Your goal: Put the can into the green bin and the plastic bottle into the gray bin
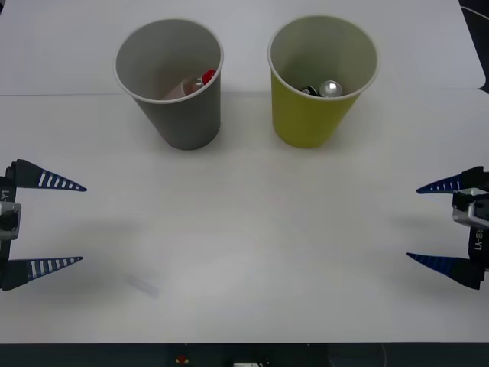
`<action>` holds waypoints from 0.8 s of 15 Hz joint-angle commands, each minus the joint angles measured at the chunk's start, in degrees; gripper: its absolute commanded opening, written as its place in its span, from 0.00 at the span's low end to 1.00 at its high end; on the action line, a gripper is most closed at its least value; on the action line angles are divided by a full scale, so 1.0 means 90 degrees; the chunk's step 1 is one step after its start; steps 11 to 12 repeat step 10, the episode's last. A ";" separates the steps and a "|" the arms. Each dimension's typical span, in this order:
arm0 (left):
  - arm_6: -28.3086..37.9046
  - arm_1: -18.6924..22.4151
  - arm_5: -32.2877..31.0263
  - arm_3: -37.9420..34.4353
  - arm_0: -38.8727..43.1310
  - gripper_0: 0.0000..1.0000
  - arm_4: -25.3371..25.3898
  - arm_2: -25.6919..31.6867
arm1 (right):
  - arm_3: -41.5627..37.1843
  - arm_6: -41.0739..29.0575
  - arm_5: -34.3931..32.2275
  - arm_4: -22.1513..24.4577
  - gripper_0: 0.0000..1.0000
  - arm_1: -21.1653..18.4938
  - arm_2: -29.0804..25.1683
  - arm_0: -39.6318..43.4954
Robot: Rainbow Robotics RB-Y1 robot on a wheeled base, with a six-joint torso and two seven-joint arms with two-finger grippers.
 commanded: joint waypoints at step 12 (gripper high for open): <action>0.0000 0.0000 0.0000 0.0000 0.0000 1.00 0.0000 0.0000 | 0.0000 0.0225 0.0008 -0.0061 1.00 -0.0337 -0.0218 0.0088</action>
